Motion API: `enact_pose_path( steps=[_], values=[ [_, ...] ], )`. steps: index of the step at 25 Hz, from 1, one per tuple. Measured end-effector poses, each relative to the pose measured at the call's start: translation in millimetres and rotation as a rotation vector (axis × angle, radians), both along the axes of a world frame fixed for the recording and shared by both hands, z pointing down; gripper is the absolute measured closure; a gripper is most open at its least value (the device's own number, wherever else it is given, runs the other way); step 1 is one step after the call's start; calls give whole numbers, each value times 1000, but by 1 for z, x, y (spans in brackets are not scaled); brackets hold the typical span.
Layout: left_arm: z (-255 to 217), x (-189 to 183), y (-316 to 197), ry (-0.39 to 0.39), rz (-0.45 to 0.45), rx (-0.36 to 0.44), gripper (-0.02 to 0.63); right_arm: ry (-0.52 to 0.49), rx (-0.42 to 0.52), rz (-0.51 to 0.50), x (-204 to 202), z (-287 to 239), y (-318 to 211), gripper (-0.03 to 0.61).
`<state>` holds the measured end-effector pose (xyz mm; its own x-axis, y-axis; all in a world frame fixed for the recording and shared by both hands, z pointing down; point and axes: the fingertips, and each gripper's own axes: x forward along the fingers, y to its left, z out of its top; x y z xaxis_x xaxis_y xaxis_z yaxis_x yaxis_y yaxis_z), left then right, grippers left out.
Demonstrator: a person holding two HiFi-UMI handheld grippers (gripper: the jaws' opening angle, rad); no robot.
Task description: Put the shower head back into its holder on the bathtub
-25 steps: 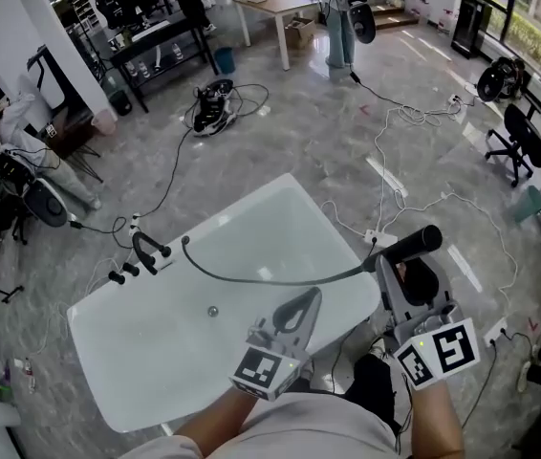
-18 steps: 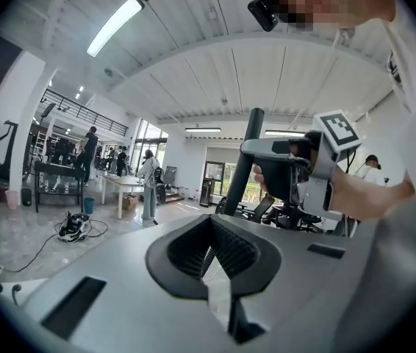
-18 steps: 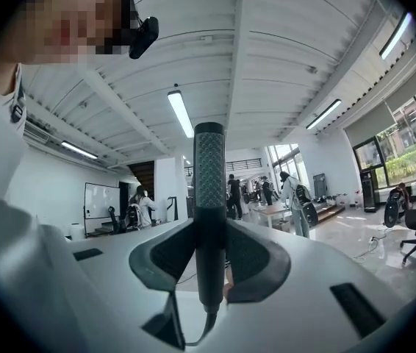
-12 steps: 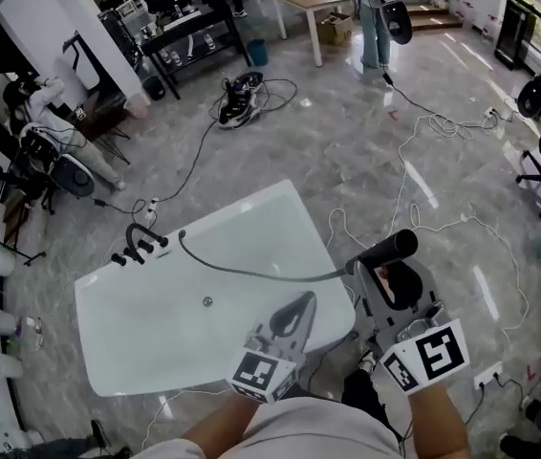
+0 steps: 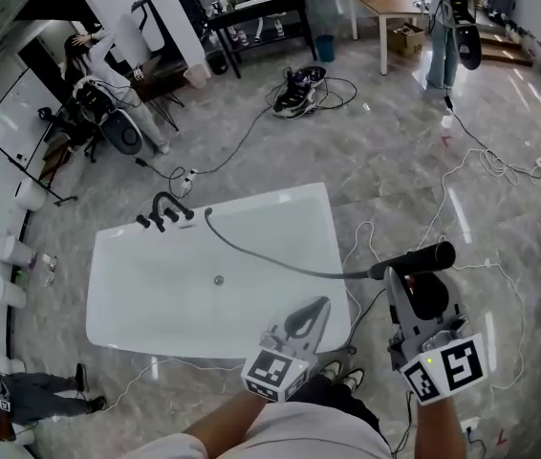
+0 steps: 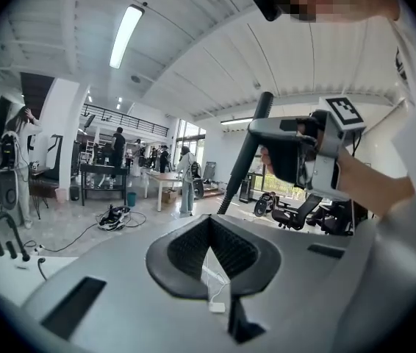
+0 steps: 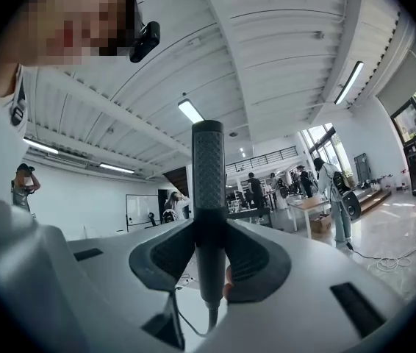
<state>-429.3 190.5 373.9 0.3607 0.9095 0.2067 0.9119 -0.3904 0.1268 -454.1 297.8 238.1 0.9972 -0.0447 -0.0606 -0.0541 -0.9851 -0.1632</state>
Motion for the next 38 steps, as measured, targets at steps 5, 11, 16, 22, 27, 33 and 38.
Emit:
enact_pose_path(
  steps=[5, 11, 16, 22, 27, 33, 38],
  values=[
    [3, 12, 20, 0, 13, -30, 611, -9, -30, -3, 19, -5, 16, 440],
    [12, 42, 34, -14, -38, -33, 611, 17, -56, -15, 49, -18, 43, 440],
    [35, 59, 61, -27, -107, 5, 611, 45, -68, -77, 78, -24, 84, 440],
    [49, 81, 132, -59, -221, 28, 611, 56, -36, -181, 114, -23, 156, 440],
    [38, 98, 187, -46, -306, 39, 611, 73, -28, -295, 140, -30, 198, 440],
    [34, 107, 219, 10, -384, 69, 611, 113, 14, -353, 155, -38, 243, 440],
    [36, 126, 221, 17, -468, 81, 611, 144, 10, -402, 173, -51, 252, 440]
  ],
)
